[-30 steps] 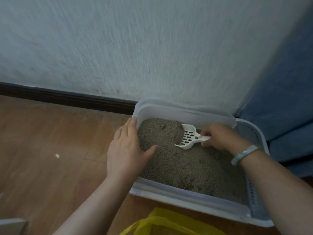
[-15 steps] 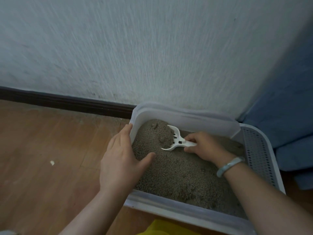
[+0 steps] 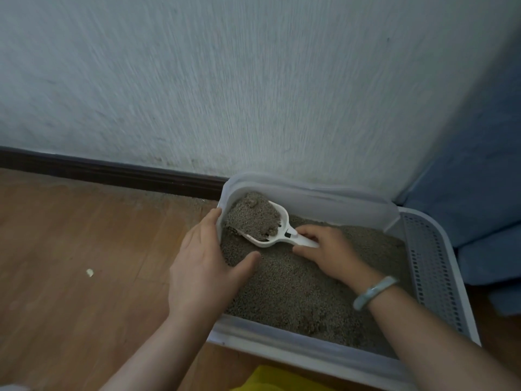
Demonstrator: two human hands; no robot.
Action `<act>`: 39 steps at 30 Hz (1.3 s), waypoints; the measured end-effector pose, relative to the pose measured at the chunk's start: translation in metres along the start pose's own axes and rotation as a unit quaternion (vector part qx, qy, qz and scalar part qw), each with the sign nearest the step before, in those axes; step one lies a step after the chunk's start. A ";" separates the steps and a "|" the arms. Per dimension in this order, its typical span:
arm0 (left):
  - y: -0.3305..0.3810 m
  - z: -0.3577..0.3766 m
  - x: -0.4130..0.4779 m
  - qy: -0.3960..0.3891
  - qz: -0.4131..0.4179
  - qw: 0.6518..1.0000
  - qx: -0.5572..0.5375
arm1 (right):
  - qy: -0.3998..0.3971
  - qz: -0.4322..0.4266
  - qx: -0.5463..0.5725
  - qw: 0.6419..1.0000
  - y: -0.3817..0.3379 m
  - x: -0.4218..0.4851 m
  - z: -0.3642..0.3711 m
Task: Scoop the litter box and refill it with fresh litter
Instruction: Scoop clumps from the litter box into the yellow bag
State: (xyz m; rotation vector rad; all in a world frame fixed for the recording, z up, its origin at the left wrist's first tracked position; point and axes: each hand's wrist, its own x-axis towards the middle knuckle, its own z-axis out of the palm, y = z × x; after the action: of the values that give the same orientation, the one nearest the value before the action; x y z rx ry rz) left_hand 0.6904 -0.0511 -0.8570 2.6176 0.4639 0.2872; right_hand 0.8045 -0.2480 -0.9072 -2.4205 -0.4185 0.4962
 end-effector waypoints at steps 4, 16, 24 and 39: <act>0.001 -0.001 0.000 0.007 0.006 1.000 -0.001 | 0.000 0.004 -0.029 1.000 0.002 -0.014 -0.005; 0.006 -0.008 -0.004 -0.011 0.015 0.999 -0.026 | 0.042 0.006 -0.055 0.998 -0.001 -0.057 -0.032; -0.003 -0.010 -0.022 -0.028 0.004 0.997 -0.070 | 0.029 0.000 -0.078 0.997 -0.007 -0.080 -0.040; -0.019 -0.019 -0.058 -0.079 0.038 0.991 -0.097 | -0.013 -0.001 -0.031 0.999 -0.014 -0.137 -0.045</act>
State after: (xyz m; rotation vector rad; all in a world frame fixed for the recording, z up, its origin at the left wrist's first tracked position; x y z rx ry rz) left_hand 0.6260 -0.0488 -0.8564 2.4479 0.2690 0.1406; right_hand 0.7012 -0.3169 -0.8321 -2.4764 -0.4529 0.5211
